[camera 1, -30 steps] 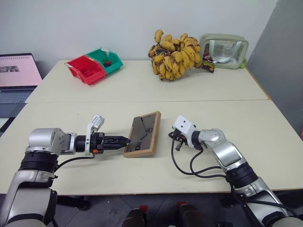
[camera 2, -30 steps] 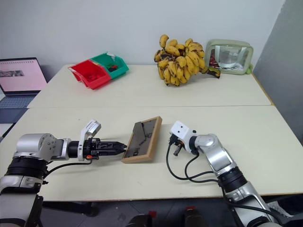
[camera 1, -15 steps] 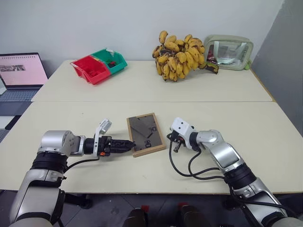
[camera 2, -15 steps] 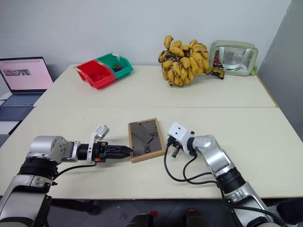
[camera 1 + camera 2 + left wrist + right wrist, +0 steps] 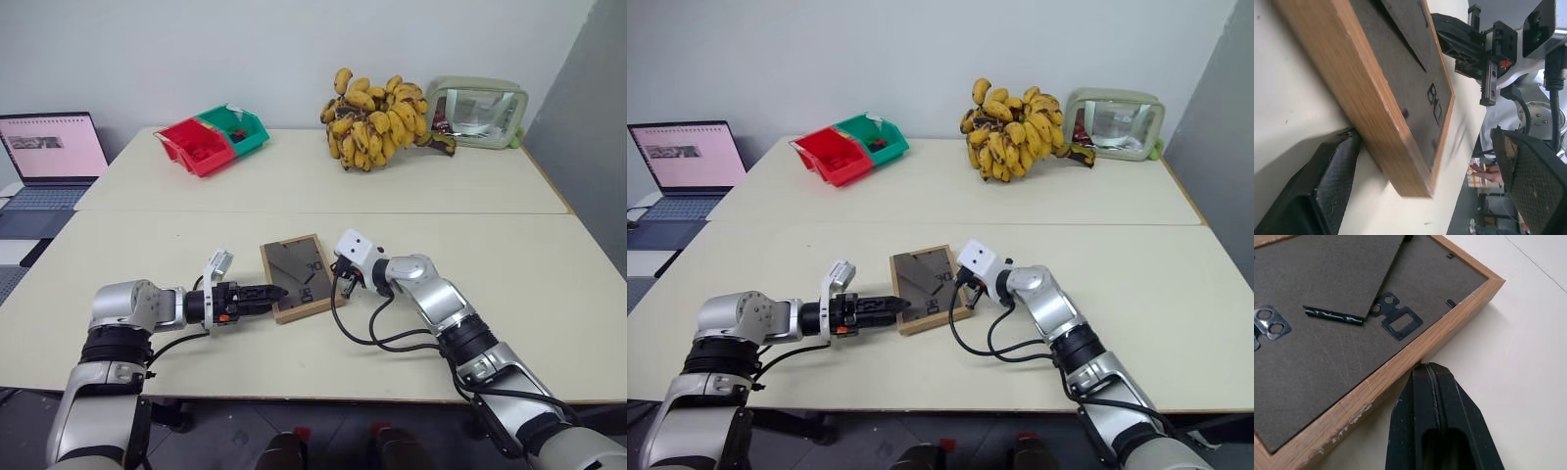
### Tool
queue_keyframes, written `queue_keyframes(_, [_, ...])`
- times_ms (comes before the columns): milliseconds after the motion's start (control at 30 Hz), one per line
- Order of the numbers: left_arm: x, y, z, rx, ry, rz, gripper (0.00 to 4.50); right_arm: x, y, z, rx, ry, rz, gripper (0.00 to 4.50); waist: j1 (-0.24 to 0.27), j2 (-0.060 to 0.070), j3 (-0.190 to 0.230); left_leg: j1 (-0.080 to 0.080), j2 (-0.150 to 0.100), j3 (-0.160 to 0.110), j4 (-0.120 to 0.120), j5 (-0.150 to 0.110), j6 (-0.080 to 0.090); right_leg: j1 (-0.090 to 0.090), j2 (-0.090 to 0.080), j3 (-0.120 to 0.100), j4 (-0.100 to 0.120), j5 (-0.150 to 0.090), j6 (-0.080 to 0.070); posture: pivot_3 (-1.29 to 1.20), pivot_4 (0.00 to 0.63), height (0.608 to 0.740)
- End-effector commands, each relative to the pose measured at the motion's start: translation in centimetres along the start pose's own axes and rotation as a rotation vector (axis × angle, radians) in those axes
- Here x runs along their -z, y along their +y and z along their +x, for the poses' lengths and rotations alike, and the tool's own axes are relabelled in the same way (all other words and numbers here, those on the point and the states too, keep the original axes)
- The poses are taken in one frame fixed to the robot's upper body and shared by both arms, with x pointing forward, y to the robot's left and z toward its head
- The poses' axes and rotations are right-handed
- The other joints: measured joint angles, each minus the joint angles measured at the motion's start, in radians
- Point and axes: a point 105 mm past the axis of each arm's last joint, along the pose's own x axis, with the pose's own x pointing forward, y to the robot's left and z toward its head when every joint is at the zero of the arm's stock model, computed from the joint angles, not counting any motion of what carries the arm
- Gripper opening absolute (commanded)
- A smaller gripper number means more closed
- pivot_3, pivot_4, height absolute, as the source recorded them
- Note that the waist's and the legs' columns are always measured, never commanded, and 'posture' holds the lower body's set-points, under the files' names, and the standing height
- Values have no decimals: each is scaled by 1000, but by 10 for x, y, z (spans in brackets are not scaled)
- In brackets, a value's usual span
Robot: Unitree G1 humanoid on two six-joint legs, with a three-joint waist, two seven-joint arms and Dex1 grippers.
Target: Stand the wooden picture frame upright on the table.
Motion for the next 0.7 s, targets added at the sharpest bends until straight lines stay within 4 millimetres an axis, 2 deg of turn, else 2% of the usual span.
queue_keyframes(33, [27,26,16,-116,77,-74,4476,-20,6,4,-25,-63,-42,0,3,1,-1,1,0,0,0,0,0,1,0,0,0,0,0,0,150,740])
queue_keyframes(167, [25,18,20,-79,63,-73,4476,-16,10,3,-32,-55,-38,0,4,2,-2,2,0,0,0,0,0,2,0,0,-1,0,1,0,150,740])
queue_keyframes(333, [24,22,16,-99,34,-69,4476,-6,11,-2,-29,-39,-28,0,6,2,-3,1,0,0,0,0,0,2,-1,0,-2,0,1,0,150,740])
queue_keyframes(367, [24,25,16,-112,22,-67,4109,-4,11,-3,-28,-36,-27,0,6,2,-3,1,0,0,0,0,0,2,-1,0,-2,0,1,0,150,740])
queue_keyframes(467, [19,29,17,-138,-19,-66,3537,0,10,-5,-17,-27,-20,0,6,2,-3,2,0,0,-1,0,0,2,-1,0,-2,0,1,0,150,740])
queue_keyframes(600, [15,24,20,-121,-39,-63,2678,2,5,-11,4,-25,5,0,7,2,-3,1,0,0,-1,0,0,2,-1,0,-3,0,1,0,150,740])
queue_keyframes(700, [5,14,21,-98,-56,-45,2065,11,-12,-32,43,-4,-5,0,11,1,-3,1,0,0,-1,0,0,2,-1,0,-5,0,1,0,150,740])
